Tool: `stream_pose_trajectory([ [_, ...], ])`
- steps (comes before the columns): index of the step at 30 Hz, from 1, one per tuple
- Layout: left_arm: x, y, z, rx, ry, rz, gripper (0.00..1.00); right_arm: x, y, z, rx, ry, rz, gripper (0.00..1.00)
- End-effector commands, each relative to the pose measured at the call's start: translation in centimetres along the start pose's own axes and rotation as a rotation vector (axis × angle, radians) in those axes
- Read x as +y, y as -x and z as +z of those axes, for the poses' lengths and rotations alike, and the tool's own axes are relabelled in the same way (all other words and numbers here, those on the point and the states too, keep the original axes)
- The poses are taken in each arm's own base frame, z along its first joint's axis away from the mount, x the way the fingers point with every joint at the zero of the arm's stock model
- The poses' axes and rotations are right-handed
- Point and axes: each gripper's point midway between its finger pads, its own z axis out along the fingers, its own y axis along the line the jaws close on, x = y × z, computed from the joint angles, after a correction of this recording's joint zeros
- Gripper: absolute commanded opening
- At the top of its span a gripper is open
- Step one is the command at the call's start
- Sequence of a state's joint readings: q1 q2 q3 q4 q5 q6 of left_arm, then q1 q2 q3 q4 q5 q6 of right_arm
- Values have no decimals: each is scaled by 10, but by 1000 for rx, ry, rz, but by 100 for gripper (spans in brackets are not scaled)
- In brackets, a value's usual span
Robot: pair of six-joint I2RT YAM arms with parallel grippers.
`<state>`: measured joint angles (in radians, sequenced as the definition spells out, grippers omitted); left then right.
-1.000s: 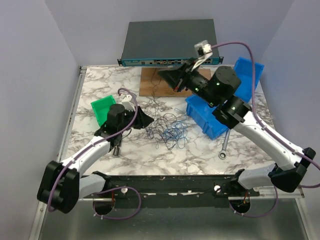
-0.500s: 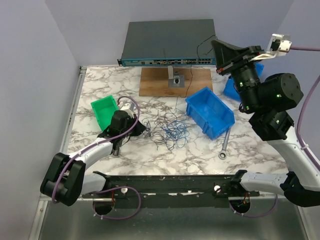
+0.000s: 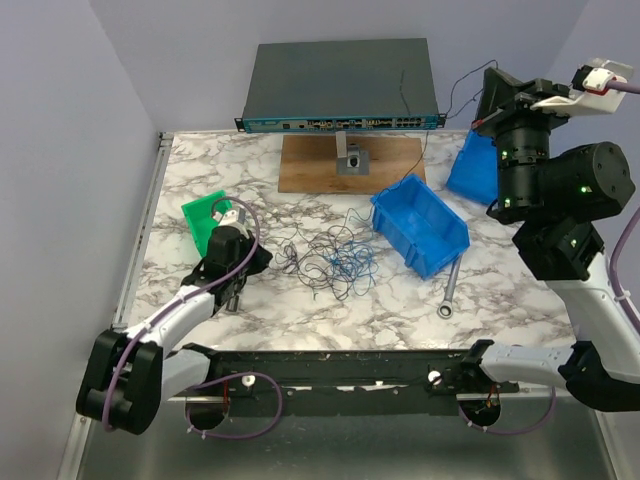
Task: Untangle the cables
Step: Untie the cable.
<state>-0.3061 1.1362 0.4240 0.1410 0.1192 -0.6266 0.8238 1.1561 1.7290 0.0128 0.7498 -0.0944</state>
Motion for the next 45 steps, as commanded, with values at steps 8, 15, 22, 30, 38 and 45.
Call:
stream_pose_trajectory([
  [8,-29,18,-25,-16,-21,126,54,-42,-100,-33,242,-157,-142,1],
  [15,-77,28,-36,-27,-152,231,73,-41,-158,-42,398,-149,-239,1],
  [22,-128,28,-30,17,-367,303,75,-33,-181,-37,441,-140,-285,1],
  [30,-163,26,-16,85,-511,374,71,-23,-170,-22,429,-124,-281,1],
  [38,-182,2,20,228,-555,334,60,-14,-150,-14,407,-98,-253,1],
  [45,-192,3,43,262,-538,324,9,-10,-146,-16,415,-69,-238,1],
])
